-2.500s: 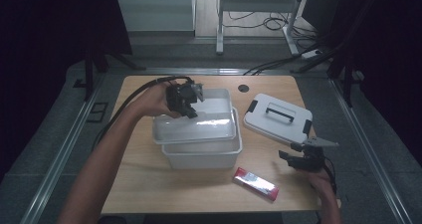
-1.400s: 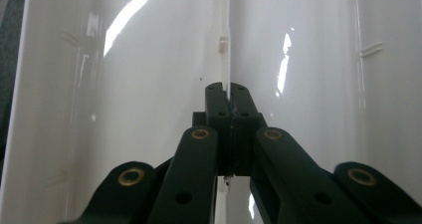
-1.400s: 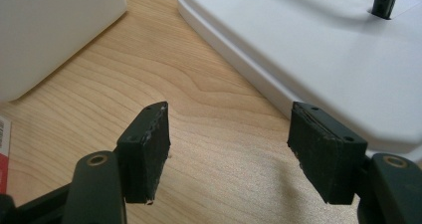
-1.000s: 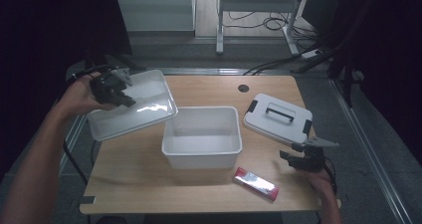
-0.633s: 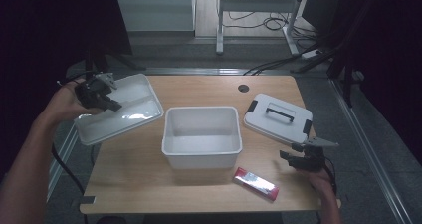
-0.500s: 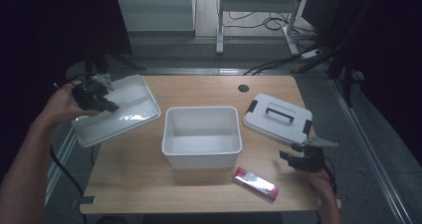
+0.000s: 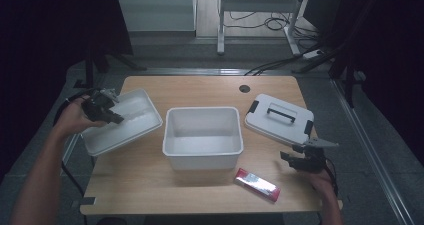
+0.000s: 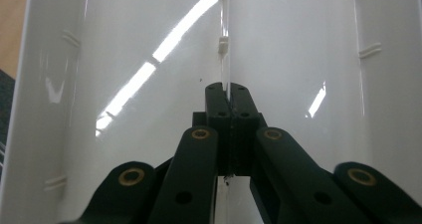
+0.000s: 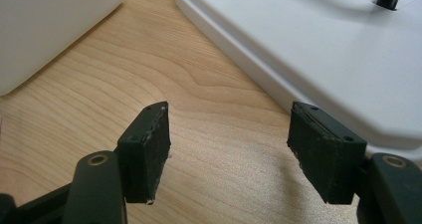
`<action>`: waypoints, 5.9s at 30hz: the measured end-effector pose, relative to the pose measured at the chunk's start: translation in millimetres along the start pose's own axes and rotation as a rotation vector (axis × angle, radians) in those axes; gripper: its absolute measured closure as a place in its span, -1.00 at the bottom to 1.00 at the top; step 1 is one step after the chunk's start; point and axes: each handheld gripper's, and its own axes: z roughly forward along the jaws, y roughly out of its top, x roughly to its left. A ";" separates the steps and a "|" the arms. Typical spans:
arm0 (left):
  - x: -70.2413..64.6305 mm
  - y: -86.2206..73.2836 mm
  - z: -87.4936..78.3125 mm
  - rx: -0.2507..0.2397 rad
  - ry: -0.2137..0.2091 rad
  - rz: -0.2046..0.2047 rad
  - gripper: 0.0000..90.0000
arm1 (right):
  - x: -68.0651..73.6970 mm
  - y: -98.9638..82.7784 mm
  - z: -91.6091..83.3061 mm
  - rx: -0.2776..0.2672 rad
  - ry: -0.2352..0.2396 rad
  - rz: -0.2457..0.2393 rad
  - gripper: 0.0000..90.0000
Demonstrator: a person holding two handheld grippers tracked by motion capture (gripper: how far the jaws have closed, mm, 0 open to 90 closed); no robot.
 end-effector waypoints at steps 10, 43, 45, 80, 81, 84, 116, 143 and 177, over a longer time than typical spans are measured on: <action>-2.3 -8.7 49.8 0.047 -0.062 -0.011 1.00 | 1.0 -0.1 1.4 0.007 -0.003 -0.007 -0.27; -16.6 -14.2 98.5 0.037 -0.032 -0.053 0.35 | 2.3 1.5 -0.1 0.000 -0.002 -0.011 -0.27; -19.1 -14.7 90.5 0.028 0.002 -0.053 0.25 | 2.7 2.3 -1.4 -0.003 -0.001 -0.014 -0.27; -53.2 -52.1 70.4 -0.168 0.130 -0.133 -0.16 | 85.8 53.8 -11.8 0.145 0.055 -0.306 -0.36; -54.3 -52.3 69.9 -0.170 0.129 -0.134 -0.17 | 90.1 53.1 -12.3 0.158 0.060 -0.321 -0.36; -55.6 -52.3 70.8 -0.160 0.133 -0.141 -0.17 | 99.7 51.6 -13.8 0.184 0.085 -0.342 -0.36; -56.2 -52.2 83.3 -0.117 0.164 -0.175 -0.17 | 159.0 42.5 29.5 0.762 0.174 -0.529 -0.20; -57.9 -50.4 86.3 -0.106 0.149 -0.156 -0.16 | 135.8 93.6 -30.0 0.679 0.169 -0.571 0.14; -57.9 -49.5 94.2 -0.093 0.127 -0.156 -0.14 | 158.5 192.5 -3.1 0.454 0.289 -0.659 0.14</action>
